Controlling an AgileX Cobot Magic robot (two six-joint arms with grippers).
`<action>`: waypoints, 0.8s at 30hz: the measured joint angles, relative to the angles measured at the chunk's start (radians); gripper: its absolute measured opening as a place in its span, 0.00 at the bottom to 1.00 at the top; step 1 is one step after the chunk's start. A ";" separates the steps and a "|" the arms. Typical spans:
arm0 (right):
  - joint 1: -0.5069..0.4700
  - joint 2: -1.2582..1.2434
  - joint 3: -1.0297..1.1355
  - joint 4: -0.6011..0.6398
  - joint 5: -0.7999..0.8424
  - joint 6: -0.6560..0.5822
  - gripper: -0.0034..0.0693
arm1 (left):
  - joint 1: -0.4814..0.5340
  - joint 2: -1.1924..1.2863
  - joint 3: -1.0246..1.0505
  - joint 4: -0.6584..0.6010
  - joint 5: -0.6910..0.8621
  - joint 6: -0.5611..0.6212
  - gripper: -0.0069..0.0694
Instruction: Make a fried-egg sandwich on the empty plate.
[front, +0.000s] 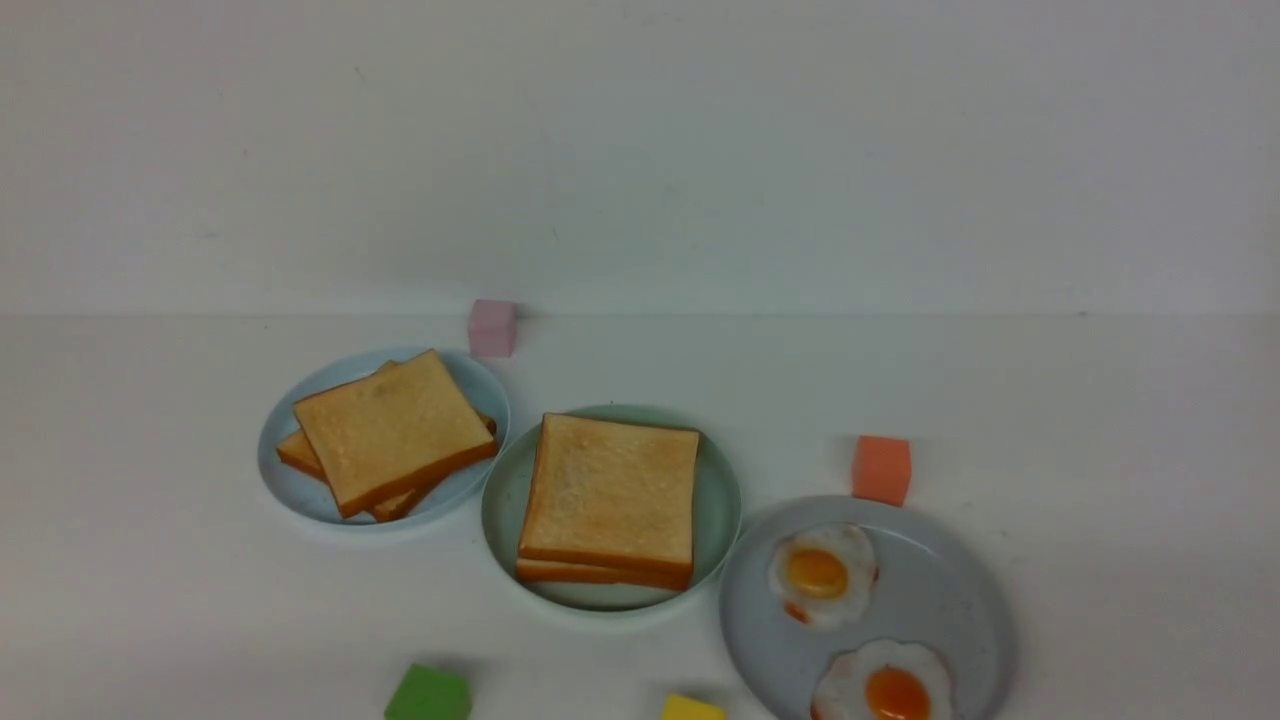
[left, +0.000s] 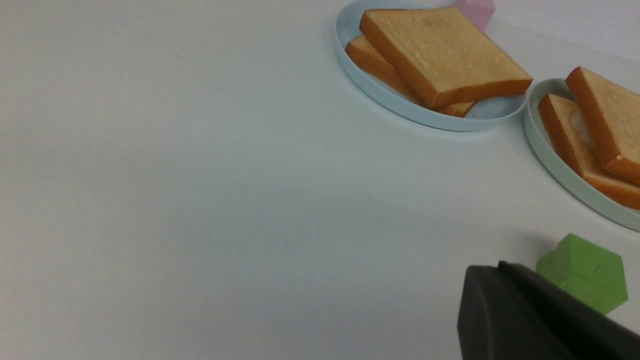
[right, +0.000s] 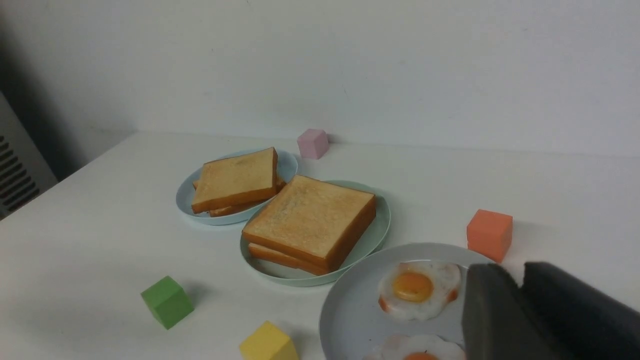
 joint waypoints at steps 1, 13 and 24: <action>0.000 0.000 0.000 0.000 0.000 0.000 0.21 | 0.000 0.000 0.000 0.000 0.000 0.000 0.11; -0.046 0.000 0.019 -0.031 0.018 -0.001 0.23 | 0.000 0.000 0.000 0.000 -0.001 0.000 0.13; -0.330 0.000 0.139 -0.011 0.040 -0.036 0.24 | 0.000 0.000 0.000 0.000 -0.001 0.000 0.14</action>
